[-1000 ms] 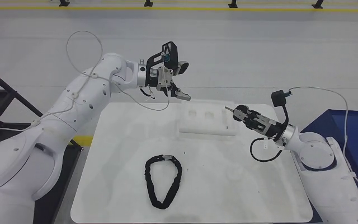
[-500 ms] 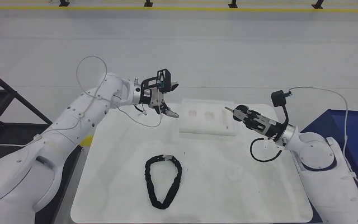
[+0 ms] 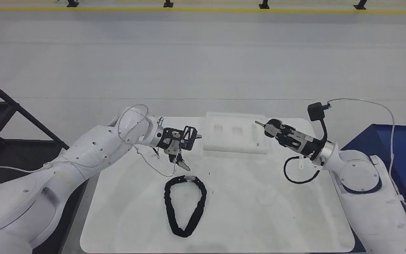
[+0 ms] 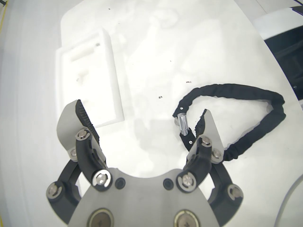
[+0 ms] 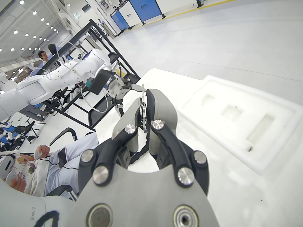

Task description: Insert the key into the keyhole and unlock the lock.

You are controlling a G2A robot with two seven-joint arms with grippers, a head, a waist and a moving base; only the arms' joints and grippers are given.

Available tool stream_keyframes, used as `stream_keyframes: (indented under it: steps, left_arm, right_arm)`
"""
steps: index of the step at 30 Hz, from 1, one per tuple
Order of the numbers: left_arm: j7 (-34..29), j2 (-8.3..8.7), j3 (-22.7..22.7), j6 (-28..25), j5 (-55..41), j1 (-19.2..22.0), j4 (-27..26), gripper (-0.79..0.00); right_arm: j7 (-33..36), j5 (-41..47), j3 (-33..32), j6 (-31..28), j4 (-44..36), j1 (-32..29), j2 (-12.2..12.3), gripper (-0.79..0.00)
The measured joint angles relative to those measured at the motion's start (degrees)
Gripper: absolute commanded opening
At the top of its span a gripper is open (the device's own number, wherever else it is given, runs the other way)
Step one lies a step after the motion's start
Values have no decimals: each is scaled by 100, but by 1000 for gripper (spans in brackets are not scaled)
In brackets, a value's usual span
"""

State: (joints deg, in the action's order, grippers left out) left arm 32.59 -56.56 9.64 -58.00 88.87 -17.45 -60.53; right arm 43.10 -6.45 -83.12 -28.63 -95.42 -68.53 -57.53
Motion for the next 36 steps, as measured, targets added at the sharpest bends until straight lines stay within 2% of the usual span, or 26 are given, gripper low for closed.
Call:
stream_keyframes:
  steps: [6, 7, 21, 30, 36]
  left_arm:
    - [1128, 29, 11, 0, 1136, -123, 201, 0]
    - [1165, 28, 11, 0, 1156, -123, 207, 0]
    - [1109, 27, 12, 4, 1126, -130, 207, 0]
    - [788, -3, 8, 0, 98, -700, 765, 0]
    - [795, -88, 21, 128, -32, -975, 1118, 0]
  right_arm:
    - [0, 0, 0, 0, 0, 0, 0, -785]
    - [0, 0, 0, 0, 0, 0, 0, -785]
    - [0, 0, 0, 0, 0, 0, 0, -785]
    - [0, 0, 0, 0, 0, 0, 0, -785]
    - [0, 0, 0, 0, 0, 0, 0, -785]
